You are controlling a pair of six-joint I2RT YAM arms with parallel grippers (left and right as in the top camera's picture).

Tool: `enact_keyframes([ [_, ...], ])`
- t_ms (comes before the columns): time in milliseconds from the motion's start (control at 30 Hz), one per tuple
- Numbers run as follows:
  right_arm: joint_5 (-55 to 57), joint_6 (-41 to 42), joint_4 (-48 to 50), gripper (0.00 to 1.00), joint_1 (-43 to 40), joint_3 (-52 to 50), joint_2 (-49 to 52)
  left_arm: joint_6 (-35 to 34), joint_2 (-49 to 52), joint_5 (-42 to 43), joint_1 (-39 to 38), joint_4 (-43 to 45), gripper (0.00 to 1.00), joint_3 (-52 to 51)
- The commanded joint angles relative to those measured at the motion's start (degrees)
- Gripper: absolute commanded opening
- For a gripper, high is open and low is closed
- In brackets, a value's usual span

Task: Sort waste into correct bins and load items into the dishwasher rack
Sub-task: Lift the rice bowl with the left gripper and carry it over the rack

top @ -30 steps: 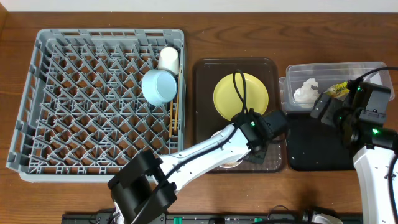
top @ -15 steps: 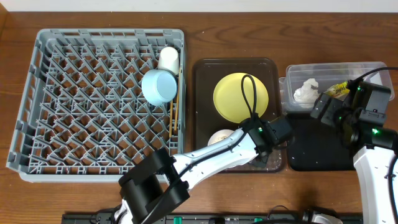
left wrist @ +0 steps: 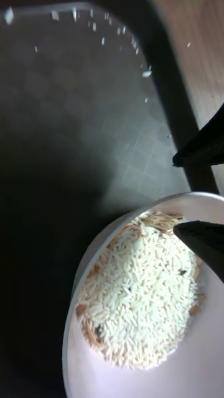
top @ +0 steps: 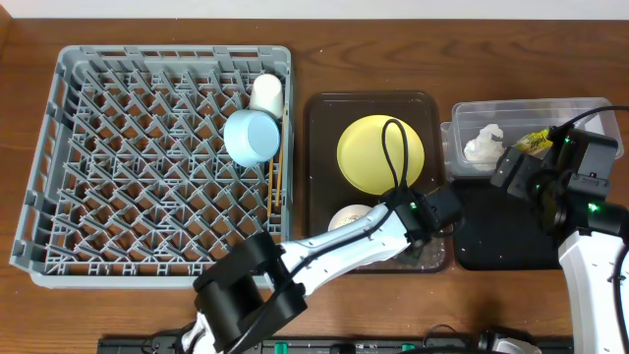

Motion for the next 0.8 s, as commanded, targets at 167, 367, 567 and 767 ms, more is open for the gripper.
enact_keyframes([
  [167,-0.20,-0.81,-0.11,0.99,-0.07,0.28,-0.55,-0.31,1.75,-1.11,0.09,-0.09,0.29,-0.98],
  [367,-0.20,-0.81,-0.11,0.99,-0.07,0.28,-0.55,-0.33,1.75,-1.11,0.09,-0.48,0.28,-0.98],
  [567,-0.20,-0.81,-0.09,0.99,-0.07,0.28,-0.55,-0.33,1.75,-1.11,0.09,-0.92,0.28,-0.98],
  [767,-0.20,-0.81,-0.11,0.99,-0.07,0.28,-0.55,-0.28,1.75,-1.11,0.09,-0.94,0.15,-0.98],
])
